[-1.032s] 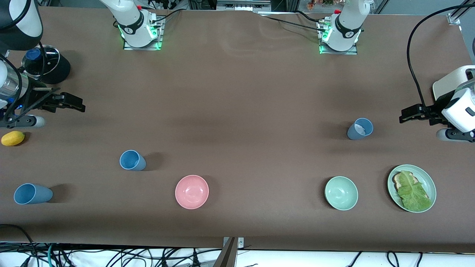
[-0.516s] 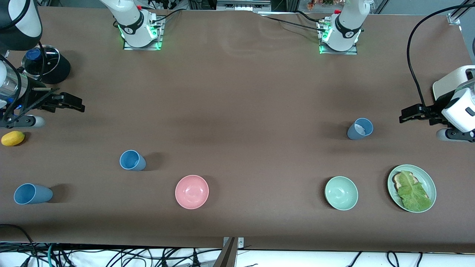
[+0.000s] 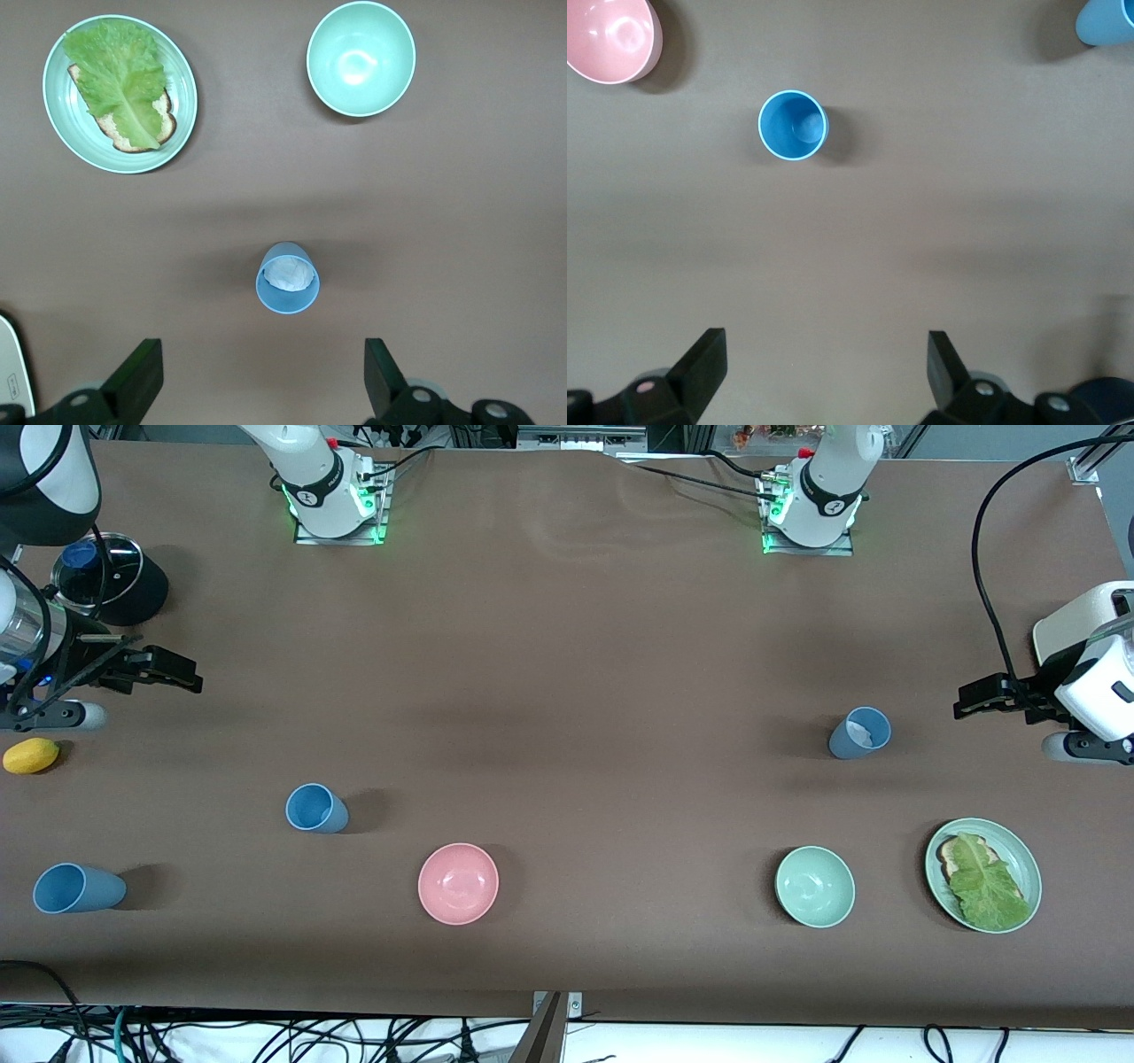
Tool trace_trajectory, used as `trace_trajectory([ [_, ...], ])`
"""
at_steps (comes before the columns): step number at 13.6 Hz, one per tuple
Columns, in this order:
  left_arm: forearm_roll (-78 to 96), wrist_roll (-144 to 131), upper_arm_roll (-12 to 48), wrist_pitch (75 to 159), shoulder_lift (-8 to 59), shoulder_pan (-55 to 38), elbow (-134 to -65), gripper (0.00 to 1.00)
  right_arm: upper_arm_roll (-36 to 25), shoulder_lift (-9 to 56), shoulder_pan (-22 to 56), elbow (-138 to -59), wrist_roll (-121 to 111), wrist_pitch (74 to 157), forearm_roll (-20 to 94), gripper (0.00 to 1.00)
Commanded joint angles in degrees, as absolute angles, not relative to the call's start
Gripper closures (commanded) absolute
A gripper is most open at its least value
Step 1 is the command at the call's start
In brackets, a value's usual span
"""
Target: Stack blue cups with both arms
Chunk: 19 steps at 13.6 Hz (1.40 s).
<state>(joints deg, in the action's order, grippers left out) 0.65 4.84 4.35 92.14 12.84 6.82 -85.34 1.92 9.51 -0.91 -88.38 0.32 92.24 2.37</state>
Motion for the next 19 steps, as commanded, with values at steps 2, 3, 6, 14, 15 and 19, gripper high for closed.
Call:
trace_trajectory([
  [2,0.1,4.4,4.2,91.4,12.4,6.7,-85.1,0.0,2.1,9.5,-1.2,-87.9,1.0,91.8,2.6,0.0],
  [3,0.1,4.4,4.2,91.3,12.4,6.7,-85.1,0.0,2.1,9.5,-1.2,-87.9,1.0,91.8,2.6,0.0],
  [6,0.1,4.4,4.2,91.3,12.4,6.7,-85.1,0.0,2.1,9.5,-1.2,-87.9,1.0,91.8,2.5,0.0],
  [14,0.1,4.4,4.5,91.6,12.4,6.7,-85.5,0.0,2.1,9.5,-1.2,-87.9,1.1,91.8,2.6,0.0],
  [15,0.1,4.4,4.5,91.6,12.4,6.8,-85.8,0.0,2.1,9.5,-1.2,-87.9,1.1,91.8,2.6,0.0],
  [19,-1.0,5.0,4.4,98.3,10.8,7.9,-93.7,0.0,2.1,9.8,-1.2,-87.8,1.0,93.0,2.2,0.0],
])
